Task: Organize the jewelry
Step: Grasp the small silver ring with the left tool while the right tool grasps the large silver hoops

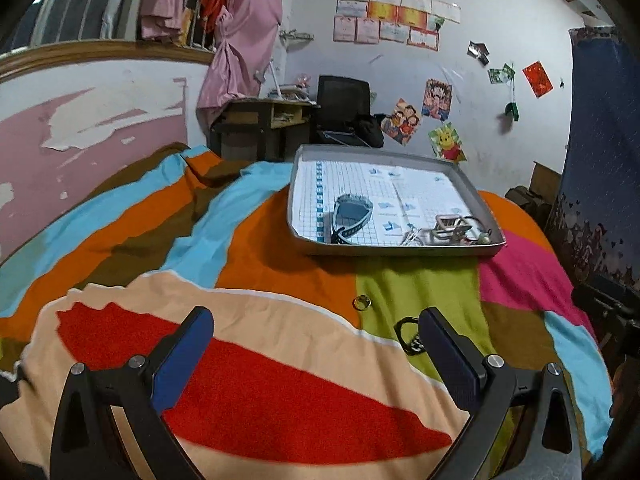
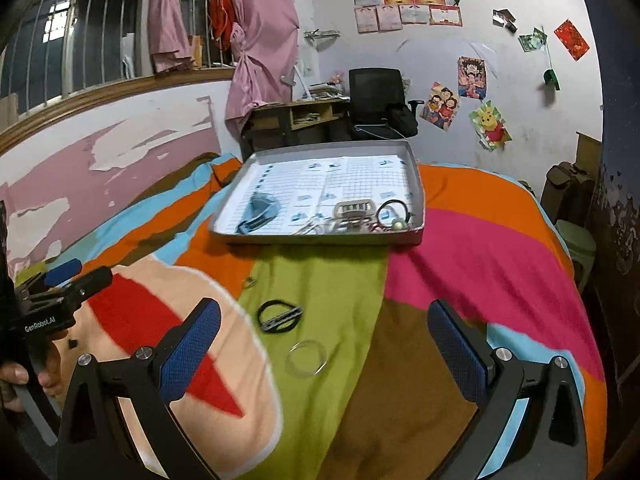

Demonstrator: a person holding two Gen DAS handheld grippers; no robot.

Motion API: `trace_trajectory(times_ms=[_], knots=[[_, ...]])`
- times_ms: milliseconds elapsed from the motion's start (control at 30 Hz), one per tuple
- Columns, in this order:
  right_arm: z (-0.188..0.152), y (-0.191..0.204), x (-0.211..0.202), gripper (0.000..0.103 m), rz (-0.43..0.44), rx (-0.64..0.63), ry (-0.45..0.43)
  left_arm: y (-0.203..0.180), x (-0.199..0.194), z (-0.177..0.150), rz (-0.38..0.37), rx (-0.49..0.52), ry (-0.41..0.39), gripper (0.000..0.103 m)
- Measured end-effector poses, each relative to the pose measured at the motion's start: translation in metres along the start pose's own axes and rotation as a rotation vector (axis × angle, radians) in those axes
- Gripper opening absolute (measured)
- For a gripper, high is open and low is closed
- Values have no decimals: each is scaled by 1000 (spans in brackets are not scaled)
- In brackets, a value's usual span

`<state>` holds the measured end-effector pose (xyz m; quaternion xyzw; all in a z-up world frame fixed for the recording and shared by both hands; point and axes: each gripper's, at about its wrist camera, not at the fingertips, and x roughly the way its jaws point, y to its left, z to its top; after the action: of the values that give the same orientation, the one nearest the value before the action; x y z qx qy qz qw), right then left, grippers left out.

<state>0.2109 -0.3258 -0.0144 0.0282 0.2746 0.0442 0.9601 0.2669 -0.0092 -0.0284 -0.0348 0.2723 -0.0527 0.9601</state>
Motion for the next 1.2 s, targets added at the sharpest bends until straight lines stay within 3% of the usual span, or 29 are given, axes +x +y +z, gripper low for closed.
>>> trace_trajectory(times_ms=[200, 433, 533, 633, 667, 800, 967, 1000, 1200], knots=[[1, -7, 43, 102, 4, -17, 37, -2, 52, 0, -37, 31, 46, 103], [-24, 5, 92, 102, 99, -35, 204, -5, 100, -5, -104, 46, 97, 101], [-32, 12, 106, 98, 123, -38, 251, -10, 118, -5, -158, 55, 126, 87], [-37, 17, 121, 74, 150, -30, 298, -18, 135, -6, -200, 78, 152, 76], [-40, 18, 126, 71, 156, -29, 314, -22, 140, -7, -210, 95, 163, 71], [-49, 21, 139, 69, 167, -9, 368, -30, 162, -14, -233, 130, 229, 53], [-62, 19, 152, 58, 168, 28, 440, -29, 174, -15, -261, 114, 254, 45], [-64, 18, 154, 57, 173, 40, 452, -29, 176, -16, -262, 115, 259, 39], [-71, 25, 162, 52, 176, 36, 479, -36, 186, -18, -278, 135, 273, 28]])
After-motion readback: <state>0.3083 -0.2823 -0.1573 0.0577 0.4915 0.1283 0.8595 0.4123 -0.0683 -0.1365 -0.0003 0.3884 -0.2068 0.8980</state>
